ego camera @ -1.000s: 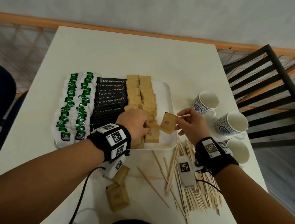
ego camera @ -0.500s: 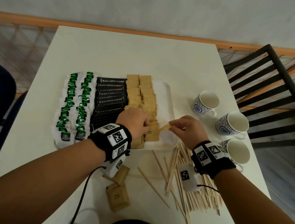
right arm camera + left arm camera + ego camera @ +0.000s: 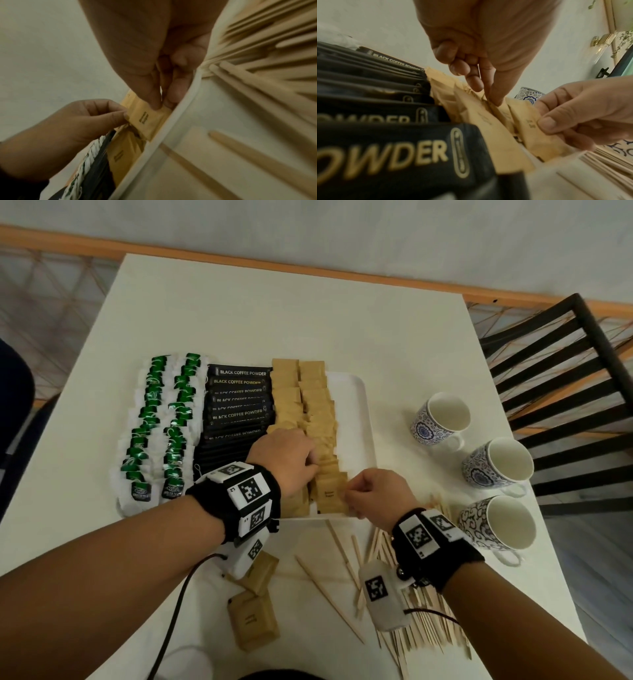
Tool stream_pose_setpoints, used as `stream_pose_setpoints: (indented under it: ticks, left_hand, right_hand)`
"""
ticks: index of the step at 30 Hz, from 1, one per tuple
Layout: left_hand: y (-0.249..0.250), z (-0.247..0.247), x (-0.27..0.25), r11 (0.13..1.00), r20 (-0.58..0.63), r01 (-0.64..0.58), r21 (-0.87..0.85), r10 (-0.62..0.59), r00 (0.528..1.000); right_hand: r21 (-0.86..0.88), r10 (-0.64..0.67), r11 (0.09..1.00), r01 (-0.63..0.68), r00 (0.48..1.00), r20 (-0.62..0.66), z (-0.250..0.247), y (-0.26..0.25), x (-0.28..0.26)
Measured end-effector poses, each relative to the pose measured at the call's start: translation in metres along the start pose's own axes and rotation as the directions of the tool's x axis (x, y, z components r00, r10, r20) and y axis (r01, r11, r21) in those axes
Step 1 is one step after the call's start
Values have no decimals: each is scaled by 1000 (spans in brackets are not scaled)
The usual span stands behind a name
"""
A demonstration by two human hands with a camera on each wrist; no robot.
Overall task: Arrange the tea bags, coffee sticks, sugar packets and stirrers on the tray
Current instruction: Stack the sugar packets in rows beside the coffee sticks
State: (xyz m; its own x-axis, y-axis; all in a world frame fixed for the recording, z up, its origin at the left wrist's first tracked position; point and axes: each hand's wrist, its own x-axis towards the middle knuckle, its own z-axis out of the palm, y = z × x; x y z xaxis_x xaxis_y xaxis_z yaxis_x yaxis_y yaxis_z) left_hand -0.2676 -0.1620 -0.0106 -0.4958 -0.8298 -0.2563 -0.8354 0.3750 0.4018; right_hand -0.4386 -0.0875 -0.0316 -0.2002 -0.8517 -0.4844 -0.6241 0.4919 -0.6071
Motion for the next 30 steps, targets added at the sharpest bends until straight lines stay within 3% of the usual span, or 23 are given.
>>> stream_pose_setpoints:
  ticks: [8,14,18,21,26,30]
  left_hand:
    - [-3,0,0,1000,4,-9,-4,9,1000]
    - [-13,-7,-7,994,-70,-49,-96,43,997]
    - [-25,-22,-30,988,-105,-90,-122,78,991]
    - [-40,-27,-61,980,-44,-166,-107,162,986]
    - [-60,-7,-117,947,169,-319,14,313,935]
    - [-67,29,-157,912,241,-408,30,390,889]
  right_hand:
    - [-96,33,995,-27,998,57,2,-12,5]
    - [-196,0,981,11,999,53,1,-13,3]
    - [-145,-104,985,95,993,-55,-2,-15,-9]
    - [-100,-234,968,232,972,-10,4,-24,-24]
    - [-290,-402,838,462,883,243,29,-42,-44]
    - [-511,-470,611,604,797,380,61,-53,-57]
